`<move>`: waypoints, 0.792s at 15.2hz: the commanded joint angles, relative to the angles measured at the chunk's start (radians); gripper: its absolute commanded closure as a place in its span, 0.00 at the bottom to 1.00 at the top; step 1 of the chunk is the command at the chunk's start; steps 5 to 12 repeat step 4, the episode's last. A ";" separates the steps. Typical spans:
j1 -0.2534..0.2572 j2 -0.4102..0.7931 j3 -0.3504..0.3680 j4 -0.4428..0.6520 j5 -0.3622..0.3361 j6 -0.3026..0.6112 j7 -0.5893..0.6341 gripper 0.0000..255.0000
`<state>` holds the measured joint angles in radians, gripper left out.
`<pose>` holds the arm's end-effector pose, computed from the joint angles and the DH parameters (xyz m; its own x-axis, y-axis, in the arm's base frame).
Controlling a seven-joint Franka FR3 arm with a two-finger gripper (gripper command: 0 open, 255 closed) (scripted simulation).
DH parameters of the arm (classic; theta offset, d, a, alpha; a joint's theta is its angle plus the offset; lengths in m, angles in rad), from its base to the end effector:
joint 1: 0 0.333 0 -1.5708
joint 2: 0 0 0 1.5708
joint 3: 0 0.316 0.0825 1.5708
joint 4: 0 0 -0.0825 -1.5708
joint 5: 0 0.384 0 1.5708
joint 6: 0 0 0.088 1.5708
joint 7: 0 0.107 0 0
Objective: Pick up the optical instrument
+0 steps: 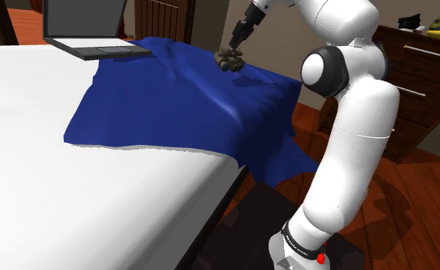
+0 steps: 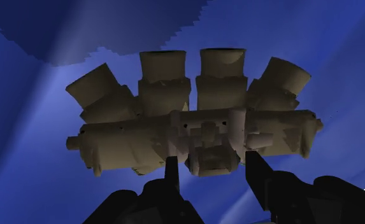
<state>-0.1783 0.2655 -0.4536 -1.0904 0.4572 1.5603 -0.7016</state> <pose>0.5551 -0.2821 0.7107 0.9161 0.1227 0.3818 0.1728 -0.9799 -0.0999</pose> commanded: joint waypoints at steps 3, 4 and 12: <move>-0.030 0.044 -0.001 0.113 0.026 -0.069 0.013 1.00; -0.030 0.044 0.000 0.113 0.026 -0.069 0.013 1.00; -0.030 0.044 0.000 0.113 0.026 -0.069 0.013 1.00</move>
